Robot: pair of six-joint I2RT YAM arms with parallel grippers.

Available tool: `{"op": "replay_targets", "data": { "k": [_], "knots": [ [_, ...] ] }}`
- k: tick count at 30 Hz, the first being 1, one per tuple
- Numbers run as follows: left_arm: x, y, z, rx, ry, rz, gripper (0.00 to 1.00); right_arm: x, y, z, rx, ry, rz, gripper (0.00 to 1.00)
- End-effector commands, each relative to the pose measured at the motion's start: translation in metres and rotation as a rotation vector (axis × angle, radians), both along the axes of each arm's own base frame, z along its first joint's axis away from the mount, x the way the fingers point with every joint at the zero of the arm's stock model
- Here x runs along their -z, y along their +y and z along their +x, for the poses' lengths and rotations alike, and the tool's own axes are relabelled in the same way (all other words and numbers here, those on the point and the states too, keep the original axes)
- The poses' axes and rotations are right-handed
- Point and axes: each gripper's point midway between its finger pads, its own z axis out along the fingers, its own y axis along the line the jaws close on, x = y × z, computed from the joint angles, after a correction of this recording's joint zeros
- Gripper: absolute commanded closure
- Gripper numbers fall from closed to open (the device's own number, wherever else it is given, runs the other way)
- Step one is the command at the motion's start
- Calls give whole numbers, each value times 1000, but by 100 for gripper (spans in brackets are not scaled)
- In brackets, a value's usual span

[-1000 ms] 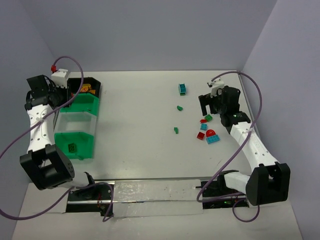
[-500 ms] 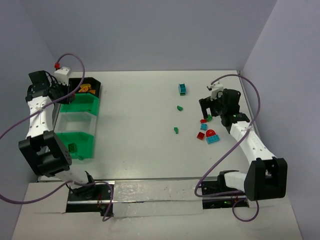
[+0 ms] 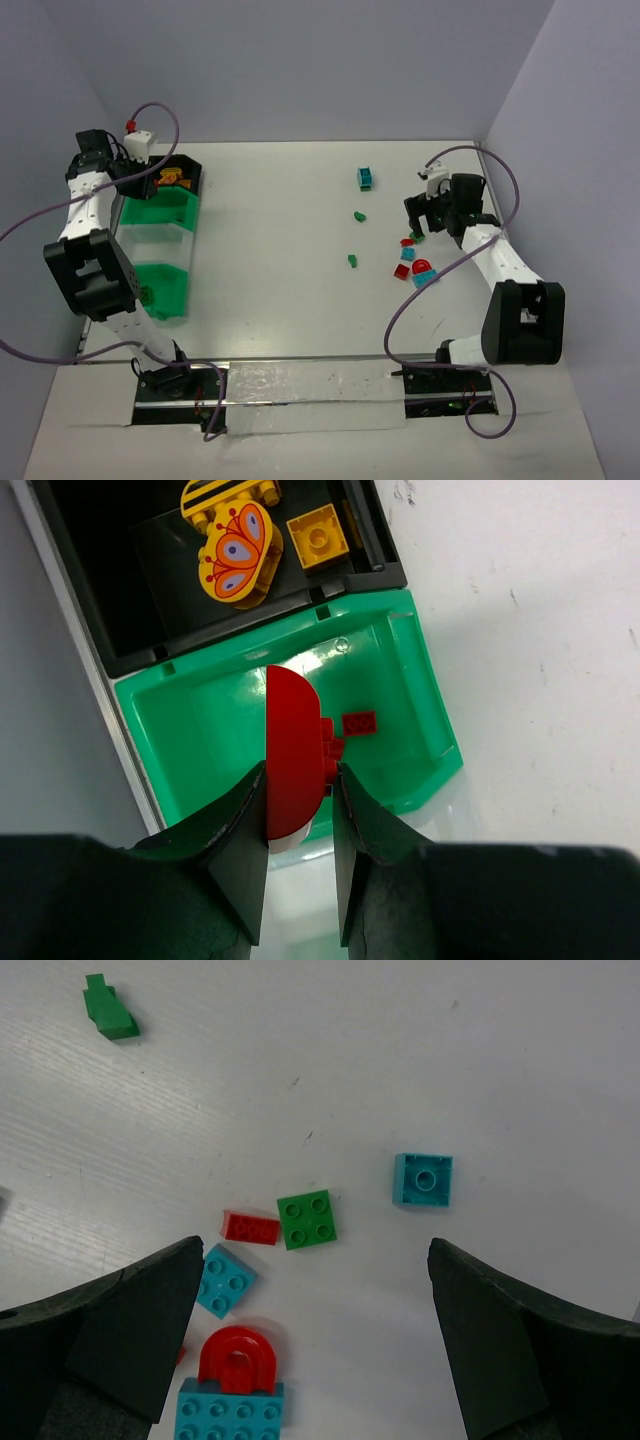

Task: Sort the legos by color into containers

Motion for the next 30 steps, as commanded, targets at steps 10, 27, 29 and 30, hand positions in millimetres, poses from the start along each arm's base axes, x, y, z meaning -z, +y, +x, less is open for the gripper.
{"op": "replay_targets", "data": {
  "k": [10,27,29,30],
  "knots": [
    [4,7,12,-5,63,76,95,-4,-3,29,-56,46,19,0],
    [28,12,8,-13,121,98,89,1,-5,44,-71,103,32,0],
    [29,14,9,-14,123,100,88,2,-6,45,-67,109,33,0],
    [30,13,10,-13,125,100,87,2,-6,45,-66,112,33,0]
  ]
}}
